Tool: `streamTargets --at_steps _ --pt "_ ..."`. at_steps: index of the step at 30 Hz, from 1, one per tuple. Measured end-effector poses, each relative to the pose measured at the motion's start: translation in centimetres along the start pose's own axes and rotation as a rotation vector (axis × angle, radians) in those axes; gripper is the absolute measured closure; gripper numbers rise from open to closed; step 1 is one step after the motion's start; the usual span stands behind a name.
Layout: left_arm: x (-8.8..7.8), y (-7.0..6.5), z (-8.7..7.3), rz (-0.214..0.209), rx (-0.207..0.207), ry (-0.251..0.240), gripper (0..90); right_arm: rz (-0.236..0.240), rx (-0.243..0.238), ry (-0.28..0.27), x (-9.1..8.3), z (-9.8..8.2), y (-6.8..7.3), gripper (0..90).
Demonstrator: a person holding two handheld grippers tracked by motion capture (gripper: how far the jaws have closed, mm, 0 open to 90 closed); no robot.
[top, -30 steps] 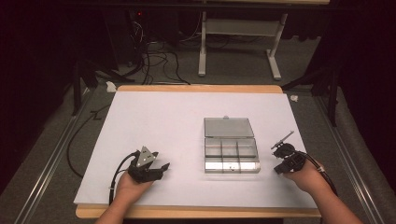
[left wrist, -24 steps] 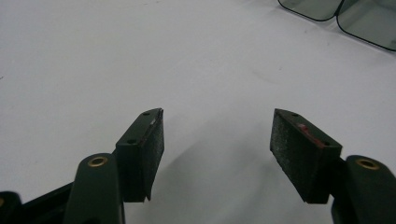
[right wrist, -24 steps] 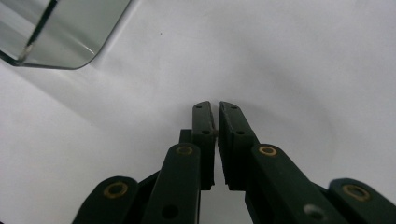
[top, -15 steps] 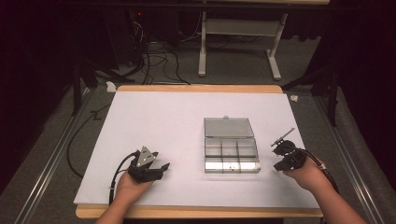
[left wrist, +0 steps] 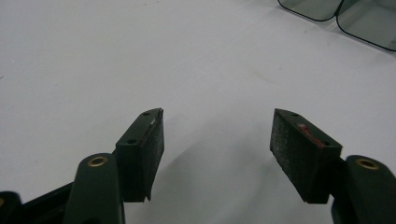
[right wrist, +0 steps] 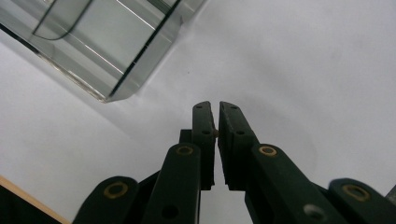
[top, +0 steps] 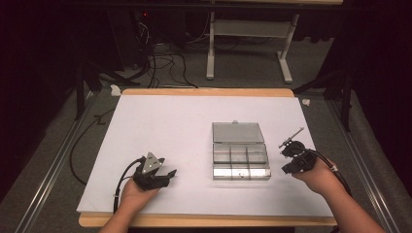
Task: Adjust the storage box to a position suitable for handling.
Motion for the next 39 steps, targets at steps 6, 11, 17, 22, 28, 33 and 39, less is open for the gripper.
streamTargets --at_steps 6,11,17,22,28,33,39 --pt "0.0 0.0 0.0 -0.001 -0.003 -0.002 35.4 -0.004 -0.019 -0.011 -0.7 0.9 0.5 86.3" --pt "0.0 0.0 0.0 -0.002 0.001 0.001 35.4 -0.001 -0.035 -0.024 -1.2 1.6 1.2 86.3" --pt "0.0 0.0 0.0 -0.002 0.000 0.002 35.5 0.004 -0.062 -0.026 -1.4 2.5 1.9 86.3" --pt "0.0 0.0 0.0 -0.003 0.000 0.001 35.4 0.014 -0.077 -0.034 -1.4 3.2 2.6 86.3" --pt "0.0 0.0 0.0 -0.002 0.000 -0.001 35.4 0.027 -0.101 -0.035 -1.2 4.0 3.5 86.3" --pt "0.0 0.0 0.0 -0.004 0.001 0.000 35.4 0.035 -0.110 -0.039 -0.9 4.6 4.3 86.3" --pt "0.0 0.0 0.0 -0.004 0.001 0.000 35.4 0.052 -0.124 -0.040 -0.5 5.2 5.3 86.3"
Point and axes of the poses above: each handheld gripper's, and its own axes: x roughly forward along the jaws, z roughly out of its top, y roughly to its left, the point moved 8 cm from there along x, roughly forward along the jaws, and after that the axes turned 6 degrees about -y, right-handed, at the moved point
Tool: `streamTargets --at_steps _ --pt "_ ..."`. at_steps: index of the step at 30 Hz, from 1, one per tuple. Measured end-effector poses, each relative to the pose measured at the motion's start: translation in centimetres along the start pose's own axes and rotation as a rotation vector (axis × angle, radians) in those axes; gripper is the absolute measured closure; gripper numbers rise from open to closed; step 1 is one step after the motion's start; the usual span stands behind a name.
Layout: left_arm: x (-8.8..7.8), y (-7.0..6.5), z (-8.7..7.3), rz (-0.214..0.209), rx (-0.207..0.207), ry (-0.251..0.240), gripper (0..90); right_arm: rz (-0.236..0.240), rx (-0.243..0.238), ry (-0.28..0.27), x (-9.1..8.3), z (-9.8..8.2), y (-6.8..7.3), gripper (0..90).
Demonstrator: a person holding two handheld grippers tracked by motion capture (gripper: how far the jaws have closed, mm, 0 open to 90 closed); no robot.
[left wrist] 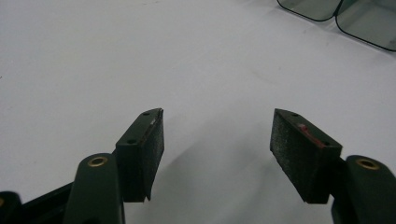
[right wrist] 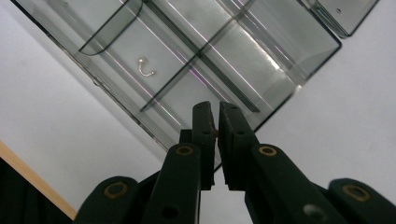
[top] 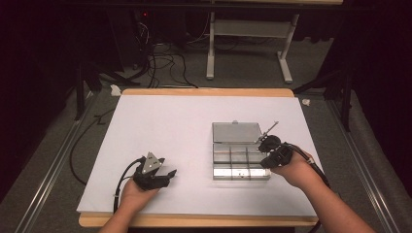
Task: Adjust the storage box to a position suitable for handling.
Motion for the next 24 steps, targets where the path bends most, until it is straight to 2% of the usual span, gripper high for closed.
streamTargets --at_steps 1,2,3,8,13,16,19,21,24 --pt "0.0 0.0 0.0 0.000 0.000 0.000 35.4 0.001 -0.006 -0.001 0.1 0.1 0.1 86.3" --pt "0.0 0.0 0.0 0.001 0.000 -0.001 35.4 0.002 0.010 0.004 0.1 0.1 0.4 86.3" --pt "0.0 0.0 0.0 0.000 0.000 0.000 35.4 0.007 -0.020 0.000 0.3 0.3 0.4 86.3" --pt "0.0 0.0 0.0 0.001 0.000 -0.001 35.4 0.018 -0.019 0.008 0.8 0.8 1.2 86.3" --pt "0.0 0.0 0.0 -0.001 0.000 -0.001 35.4 0.026 -0.052 0.004 1.3 1.3 1.5 86.3" --pt "0.0 0.0 0.0 -0.001 0.000 -0.002 35.4 0.030 -0.039 0.011 1.5 1.5 1.9 86.3" --pt "0.0 0.0 0.0 0.000 -0.002 -0.004 35.4 0.033 -0.062 0.008 1.8 1.8 2.0 86.3" --pt "0.0 0.0 0.0 -0.001 -0.004 -0.007 35.4 0.035 -0.045 0.012 1.8 2.0 2.3 86.3" --pt "0.0 0.0 0.0 -0.001 -0.004 -0.007 35.4 0.040 -0.057 0.016 2.0 2.3 2.5 86.3"
Point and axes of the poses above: each handheld gripper's, and its own axes: x roughly forward along the jaws, z roughly out of its top, y roughly to its left, the point moved 8 cm from there along x, roughly forward along the jaws, and after that the axes turned 6 degrees about -y, right-handed, at the moved point
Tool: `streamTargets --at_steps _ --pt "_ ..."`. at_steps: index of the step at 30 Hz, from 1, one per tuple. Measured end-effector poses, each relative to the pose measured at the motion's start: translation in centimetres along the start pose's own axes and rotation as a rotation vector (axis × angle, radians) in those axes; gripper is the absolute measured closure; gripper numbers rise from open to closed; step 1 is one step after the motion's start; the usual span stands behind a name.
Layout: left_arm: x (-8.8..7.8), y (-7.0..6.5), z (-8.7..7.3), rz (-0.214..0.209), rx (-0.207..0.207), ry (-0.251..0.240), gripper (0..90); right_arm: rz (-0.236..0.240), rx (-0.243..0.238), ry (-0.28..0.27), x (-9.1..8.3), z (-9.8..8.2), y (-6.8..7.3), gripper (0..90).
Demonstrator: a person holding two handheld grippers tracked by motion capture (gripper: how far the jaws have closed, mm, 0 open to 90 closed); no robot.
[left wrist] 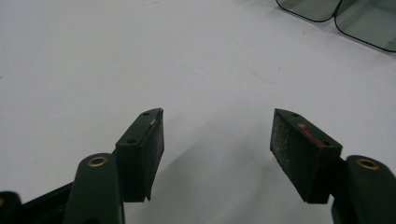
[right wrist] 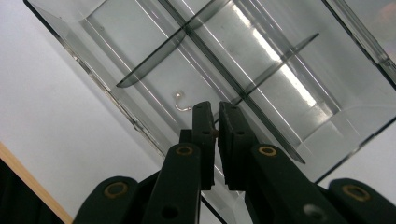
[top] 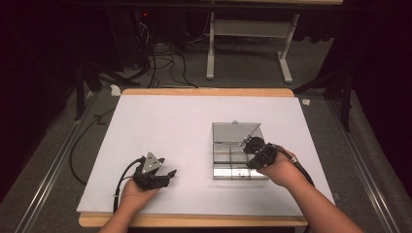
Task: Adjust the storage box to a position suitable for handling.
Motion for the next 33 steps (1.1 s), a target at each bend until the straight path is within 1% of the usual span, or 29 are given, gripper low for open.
streamTargets --at_steps 1,2,3,4,5,7,13,17,18,20,22,24,26,27,33 --pt "0.0 0.0 0.0 0.000 0.000 0.000 35.4 0.002 -0.017 -0.005 0.1 0.1 -0.1 86.3" --pt "0.0 0.0 0.0 0.000 0.000 0.000 35.4 0.002 0.003 0.005 0.1 0.2 0.2 86.3" --pt "0.0 0.0 0.0 0.000 -0.001 0.000 35.4 0.000 -0.021 -0.003 0.3 0.3 0.1 86.3" --pt "0.0 0.0 0.0 0.000 -0.001 -0.001 35.4 0.003 -0.018 -0.001 0.4 0.4 0.2 86.3" --pt "0.0 0.0 0.0 -0.001 0.000 -0.001 35.4 0.002 -0.029 -0.002 0.5 0.5 0.2 86.3" --pt "0.0 0.0 0.0 -0.001 -0.001 -0.001 35.3 0.003 -0.029 0.005 0.6 0.6 0.3 86.3" --pt "0.0 0.0 0.0 -0.002 -0.001 -0.002 35.3 0.017 -0.035 0.002 1.3 1.0 0.7 86.3" --pt "0.0 0.0 0.0 -0.002 0.000 -0.001 35.3 0.023 -0.045 0.014 2.0 0.9 0.9 86.3" --pt "0.0 0.0 0.0 -0.002 0.000 -0.001 35.3 0.022 -0.039 0.018 2.1 0.9 1.0 86.3" --pt "0.0 0.0 0.0 -0.003 -0.001 -0.001 35.3 0.022 -0.043 0.019 2.5 0.8 0.9 86.3" --pt "0.0 0.0 0.0 -0.003 -0.001 -0.001 35.3 0.020 -0.035 0.031 2.7 0.7 0.9 86.2" --pt "0.0 0.0 0.0 -0.003 0.000 -0.001 35.3 0.021 -0.034 0.031 3.0 0.7 0.9 86.3" --pt "0.0 0.0 0.0 -0.003 0.000 -0.001 35.3 0.019 -0.050 0.035 3.2 0.7 0.8 86.3" --pt "0.0 0.0 0.0 -0.003 0.000 -0.001 35.3 0.020 -0.043 0.037 3.3 0.6 0.9 86.3" --pt "0.0 0.0 0.0 -0.004 0.001 -0.001 35.3 0.023 -0.042 0.044 3.6 0.5 0.9 86.2"
Point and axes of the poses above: each handheld gripper's, and its own axes: x roughly forward along the jaws, z roughly out of its top, y roughly to its left, the point moved 8 cm from there along x, roughly forward along the jaws, and after that the axes turned 6 degrees about -y, right-handed, at the moved point
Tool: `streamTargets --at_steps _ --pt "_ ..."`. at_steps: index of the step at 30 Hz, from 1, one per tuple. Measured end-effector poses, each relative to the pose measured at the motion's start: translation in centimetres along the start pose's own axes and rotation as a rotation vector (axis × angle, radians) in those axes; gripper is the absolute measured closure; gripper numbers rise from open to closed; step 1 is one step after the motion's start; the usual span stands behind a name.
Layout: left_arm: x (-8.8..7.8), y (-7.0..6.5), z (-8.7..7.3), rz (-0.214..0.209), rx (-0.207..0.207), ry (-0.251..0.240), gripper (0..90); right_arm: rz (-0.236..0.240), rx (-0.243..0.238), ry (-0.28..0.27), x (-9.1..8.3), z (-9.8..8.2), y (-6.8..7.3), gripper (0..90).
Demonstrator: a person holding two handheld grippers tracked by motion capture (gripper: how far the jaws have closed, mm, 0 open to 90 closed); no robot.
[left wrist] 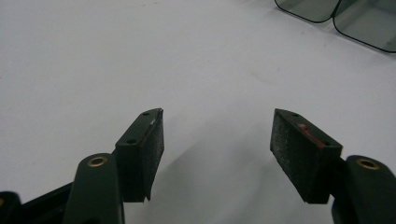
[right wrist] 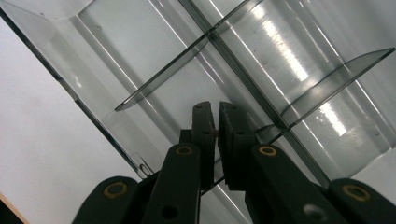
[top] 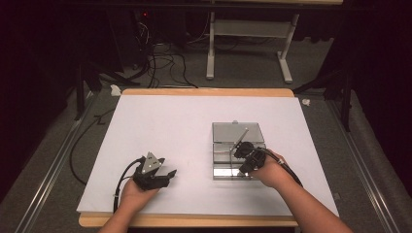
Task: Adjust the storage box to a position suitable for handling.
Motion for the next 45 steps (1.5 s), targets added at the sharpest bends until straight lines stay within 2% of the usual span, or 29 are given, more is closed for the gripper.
streamTargets --at_steps 20,28,30,32,33,34,39,40,41,43,44,45 --pt "0.0 0.0 0.0 0.000 0.002 0.003 35.3 -0.001 0.004 0.001 0.4 -0.1 -0.1 82.9" --pt "0.0 0.0 0.0 0.001 0.002 0.003 35.3 -0.014 0.013 -0.032 -1.3 0.1 -0.5 83.0" --pt "0.0 0.0 0.0 0.001 0.001 0.001 35.3 -0.020 0.033 -0.035 -1.8 -0.1 -0.7 83.1" --pt "0.0 0.0 0.0 0.002 0.001 0.001 35.3 -0.021 0.026 -0.041 -2.3 -0.2 -1.0 83.3" --pt "0.0 0.0 0.0 0.002 0.000 0.001 35.2 -0.024 0.052 -0.040 -2.5 -0.4 -0.9 83.4" --pt "0.0 0.0 0.0 0.002 0.000 0.001 35.3 -0.025 0.039 -0.046 -2.7 -0.4 -1.1 83.6" --pt "0.0 0.0 0.0 0.003 -0.001 0.001 35.2 -0.036 0.069 -0.046 -3.7 -1.3 -1.8 84.6" --pt "0.0 0.0 0.0 0.002 -0.001 0.001 35.2 -0.039 0.059 -0.051 -3.8 -1.4 -2.0 84.8" --pt "0.0 0.0 0.0 0.002 -0.001 0.002 35.2 -0.041 0.081 -0.043 -4.0 -1.7 -2.0 85.0" --pt "0.0 0.0 0.0 0.003 0.000 0.002 35.2 -0.045 0.070 -0.048 -4.2 -2.0 -2.3 85.3" --pt "0.0 0.0 0.0 0.003 0.000 0.002 35.2 -0.050 0.109 -0.039 -4.4 -2.3 -2.2 85.3" --pt "0.0 0.0 0.0 0.003 -0.001 0.002 35.2 -0.049 0.088 -0.048 -4.4 -2.4 -2.5 85.4"
Point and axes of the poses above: each handheld gripper's, and its own axes: x roughly forward along the jaws, z roughly out of its top, y roughly to its left, the point moved 8 cm from there along x, roughly forward along the jaws, and after that the axes turned 6 degrees about -y, right-handed, at the moved point
